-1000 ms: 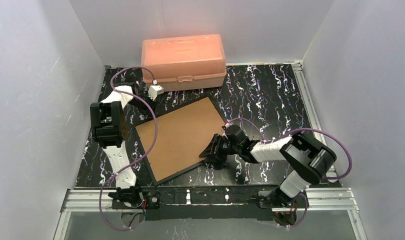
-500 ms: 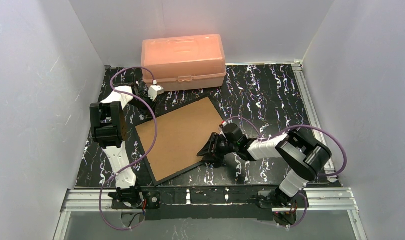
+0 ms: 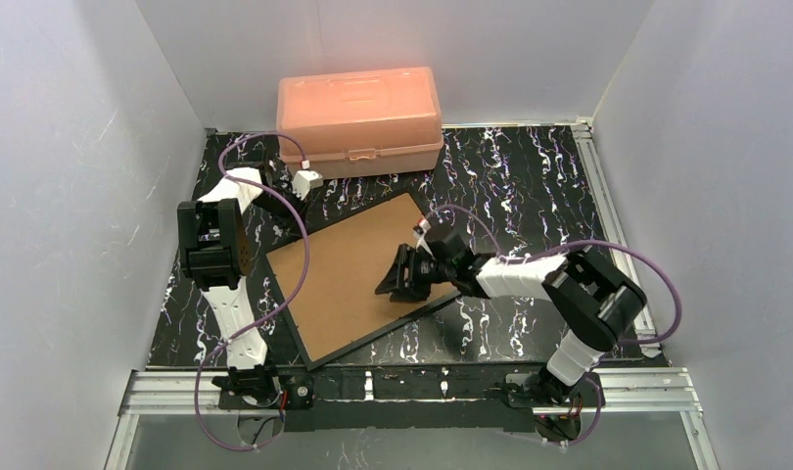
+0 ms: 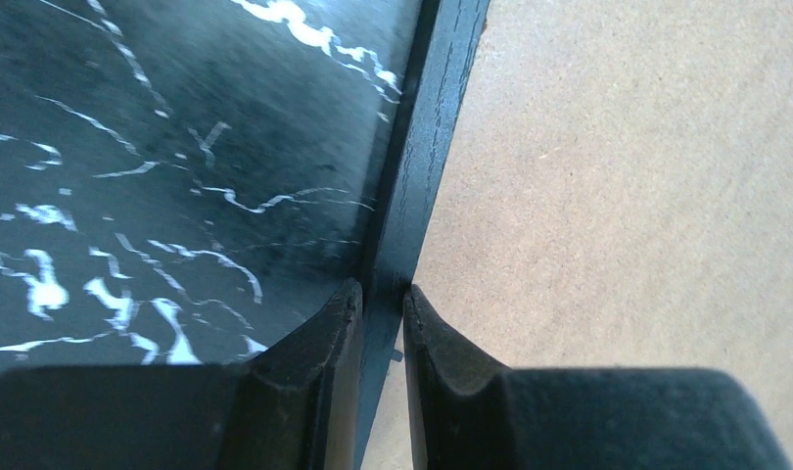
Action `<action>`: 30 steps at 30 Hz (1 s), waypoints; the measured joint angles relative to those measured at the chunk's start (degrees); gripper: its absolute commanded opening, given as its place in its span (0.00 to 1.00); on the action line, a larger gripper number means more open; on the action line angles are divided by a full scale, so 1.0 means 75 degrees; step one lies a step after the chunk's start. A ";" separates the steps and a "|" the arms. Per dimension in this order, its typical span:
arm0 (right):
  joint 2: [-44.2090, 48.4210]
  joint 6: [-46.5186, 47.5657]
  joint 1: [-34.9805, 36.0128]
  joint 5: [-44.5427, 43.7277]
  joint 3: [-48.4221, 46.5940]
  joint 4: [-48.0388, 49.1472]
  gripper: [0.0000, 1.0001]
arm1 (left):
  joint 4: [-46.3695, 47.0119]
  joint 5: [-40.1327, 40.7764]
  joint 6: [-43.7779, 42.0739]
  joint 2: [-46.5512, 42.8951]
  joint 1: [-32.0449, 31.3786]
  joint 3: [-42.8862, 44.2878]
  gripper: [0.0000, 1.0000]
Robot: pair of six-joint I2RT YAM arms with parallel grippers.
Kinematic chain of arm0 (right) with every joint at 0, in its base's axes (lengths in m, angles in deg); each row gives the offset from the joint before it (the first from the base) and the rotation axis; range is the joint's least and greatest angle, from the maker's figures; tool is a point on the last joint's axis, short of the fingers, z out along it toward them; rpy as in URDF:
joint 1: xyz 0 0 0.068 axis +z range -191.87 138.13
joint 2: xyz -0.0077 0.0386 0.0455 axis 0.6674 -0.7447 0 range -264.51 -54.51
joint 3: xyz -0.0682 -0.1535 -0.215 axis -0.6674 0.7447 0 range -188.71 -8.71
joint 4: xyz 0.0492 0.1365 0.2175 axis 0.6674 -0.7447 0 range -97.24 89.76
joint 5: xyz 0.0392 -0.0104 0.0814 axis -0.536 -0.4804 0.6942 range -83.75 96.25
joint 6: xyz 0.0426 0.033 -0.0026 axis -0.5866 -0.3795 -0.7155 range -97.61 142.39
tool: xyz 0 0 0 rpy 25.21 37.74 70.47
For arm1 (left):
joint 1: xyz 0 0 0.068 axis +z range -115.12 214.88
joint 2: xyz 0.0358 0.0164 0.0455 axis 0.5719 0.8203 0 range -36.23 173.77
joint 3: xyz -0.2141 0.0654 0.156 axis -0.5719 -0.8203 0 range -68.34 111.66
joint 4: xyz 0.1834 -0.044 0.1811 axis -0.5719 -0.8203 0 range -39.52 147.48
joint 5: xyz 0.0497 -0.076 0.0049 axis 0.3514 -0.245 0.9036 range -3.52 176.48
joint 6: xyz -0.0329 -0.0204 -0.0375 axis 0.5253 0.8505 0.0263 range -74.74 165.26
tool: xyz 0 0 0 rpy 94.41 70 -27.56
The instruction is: Put the photo into the frame
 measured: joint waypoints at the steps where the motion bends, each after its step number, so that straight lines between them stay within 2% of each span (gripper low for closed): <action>1: 0.0070 0.0216 -0.0003 -0.0067 -0.0178 -0.0189 0.68 | -0.0166 0.0006 0.0026 0.0006 -0.0023 0.0029 0.14; 5: 0.0597 0.2043 -0.0029 -0.0898 -0.1859 -0.2264 0.72 | -0.0743 0.0032 0.0166 0.0047 -0.0131 0.0178 0.23; 9: 0.0877 0.3663 -0.0015 -0.1571 -0.3034 -0.3579 0.74 | -0.1174 0.0012 0.0306 0.0035 -0.0175 0.0527 0.30; 12: 0.0883 0.4672 0.0149 -0.1970 -0.3255 -0.4319 0.74 | -0.1314 0.0079 0.0332 -0.0102 -0.0187 0.0627 0.40; 13: 0.0877 0.4928 0.0236 -0.2075 -0.3255 -0.4631 0.75 | -0.1376 0.0125 0.0335 -0.0192 -0.0181 0.0627 0.49; 17: 0.0857 0.5537 0.0431 -0.2885 -0.3255 -0.5604 0.76 | -0.1600 0.0239 0.0318 -0.0577 -0.0105 0.0702 0.57; 18: 0.0857 0.5648 0.0420 -0.3115 -0.3252 -0.5808 0.76 | -0.1682 0.0242 0.0271 -0.0682 -0.0073 0.0734 0.67; 21: 0.0857 0.5855 0.0236 -0.3576 -0.3238 -0.6126 0.76 | -0.1999 0.0207 -0.0172 -0.1058 0.0003 0.0731 0.69; 23: 0.0857 0.5933 0.0131 -0.3765 -0.3232 -0.6207 0.79 | -0.2159 0.0125 -0.0778 -0.1568 0.0041 0.0332 0.69; 30: 0.0490 0.6161 -0.0460 -0.4398 -0.3273 -0.6446 0.85 | -0.3139 0.0251 -0.3713 -0.4173 -0.0079 -0.2372 0.69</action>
